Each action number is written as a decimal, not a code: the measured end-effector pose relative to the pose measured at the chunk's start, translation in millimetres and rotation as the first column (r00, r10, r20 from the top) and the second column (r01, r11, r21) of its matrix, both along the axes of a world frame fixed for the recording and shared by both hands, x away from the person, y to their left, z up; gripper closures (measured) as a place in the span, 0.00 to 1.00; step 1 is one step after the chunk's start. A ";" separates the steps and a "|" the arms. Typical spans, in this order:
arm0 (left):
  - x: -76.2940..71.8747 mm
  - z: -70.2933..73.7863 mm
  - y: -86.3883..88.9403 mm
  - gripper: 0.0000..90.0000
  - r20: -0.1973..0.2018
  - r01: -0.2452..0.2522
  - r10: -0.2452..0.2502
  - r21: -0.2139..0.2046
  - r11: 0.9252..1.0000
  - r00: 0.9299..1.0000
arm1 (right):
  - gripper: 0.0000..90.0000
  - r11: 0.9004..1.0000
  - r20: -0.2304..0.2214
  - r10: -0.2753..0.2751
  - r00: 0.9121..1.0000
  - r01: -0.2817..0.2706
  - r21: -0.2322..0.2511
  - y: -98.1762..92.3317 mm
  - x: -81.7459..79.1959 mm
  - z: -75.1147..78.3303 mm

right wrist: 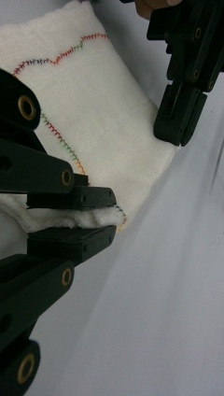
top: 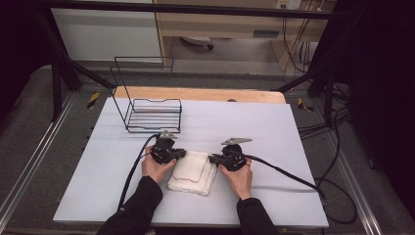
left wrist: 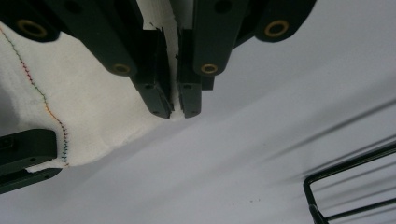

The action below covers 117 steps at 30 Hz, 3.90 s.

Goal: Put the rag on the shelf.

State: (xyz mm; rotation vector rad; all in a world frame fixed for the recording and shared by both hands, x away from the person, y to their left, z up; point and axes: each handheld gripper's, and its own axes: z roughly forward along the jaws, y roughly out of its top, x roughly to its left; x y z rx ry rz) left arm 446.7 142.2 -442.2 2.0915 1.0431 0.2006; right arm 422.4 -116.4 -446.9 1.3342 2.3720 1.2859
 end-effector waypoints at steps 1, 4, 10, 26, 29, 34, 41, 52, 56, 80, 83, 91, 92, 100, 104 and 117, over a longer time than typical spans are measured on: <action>-0.6 0.8 0.3 0.93 0.005 0.000 0.000 -0.003 1.000 1.000 | 0.90 1.000 0.005 -0.002 1.000 0.002 0.000 -0.1 -0.5 0.8; -4.4 5.1 2.9 0.93 0.031 0.005 -0.004 -0.023 1.000 0.999 | 0.90 1.000 0.015 0.001 1.000 -0.001 0.009 -1.1 -2.8 4.0; -13.7 15.0 7.2 0.93 0.076 0.007 -0.004 -0.050 0.999 0.997 | 0.90 0.999 0.048 0.011 0.999 -0.013 0.034 -3.6 -9.0 12.0; -34.7 27.8 16.7 0.93 0.181 0.001 0.023 -0.131 0.991 0.983 | 0.90 0.996 0.146 0.030 0.989 -0.041 0.073 -6.4 -21.7 26.1; -38.5 30.8 18.6 0.93 0.194 -0.005 0.032 -0.142 0.990 0.981 | 0.90 0.997 0.167 0.034 0.985 -0.045 0.066 -3.9 -24.4 30.9; -43.9 36.0 23.6 0.94 0.207 -0.008 0.045 -0.177 0.984 0.977 | 0.91 0.995 0.199 0.035 0.979 -0.051 0.080 -2.6 -27.7 38.5; -52.5 44.8 23.1 0.94 0.252 -0.004 0.057 -0.206 0.979 0.966 | 0.91 0.995 0.234 0.024 0.972 -0.047 0.091 -5.1 -30.8 44.2; -59.9 53.3 24.1 0.94 0.306 -0.001 0.076 -0.239 0.971 0.949 | 0.91 0.992 0.312 0.017 0.950 -0.056 0.113 -7.3 -38.1 58.6; -62.4 58.3 25.5 0.94 0.325 0.001 0.083 -0.250 0.968 0.942 | 0.91 0.991 0.332 0.014 0.943 -0.057 0.119 -6.9 -40.2 63.2; -74.9 91.2 32.8 0.94 0.442 0.009 0.147 -0.331 0.943 0.885 | 0.91 0.981 0.482 -0.034 0.876 -0.063 0.184 -0.9 -50.2 98.4; -75.6 95.9 34.0 0.94 0.454 0.010 0.154 -0.339 0.941 0.878 | 0.91 0.980 0.491 -0.038 0.870 -0.064 0.190 -0.1 -50.5 100.7; -76.8 107.6 38.2 0.94 0.481 0.011 0.172 -0.355 0.935 0.860 | 0.91 0.974 0.527 -0.055 0.848 -0.070 0.215 5.2 -50.7 113.5; -76.9 109.4 38.8 0.94 0.486 0.011 0.174 -0.355 0.935 0.857 | 0.91 0.974 0.527 -0.055 0.848 -0.070 0.215 5.2 -50.7 113.5; -76.9 122.3 43.5 0.94 0.518 0.011 0.193 -0.365 0.931 0.834 | 0.91 0.968 0.558 -0.074 0.827 -0.075 0.239 11.0 -50.1 124.6; -77.1 128.5 45.9 0.94 0.531 0.009 0.205 -0.372 0.928 0.822 | 0.91 0.965 0.573 -0.085 0.815 -0.077 0.252 14.5 -49.5 131.1; -77.2 148.0 58.2 0.94 0.566 0.001 0.248 -0.403 0.915 0.786 | 0.91 0.960 0.618 -0.091 0.781 -0.096 0.262 29.9 -45.7 152.7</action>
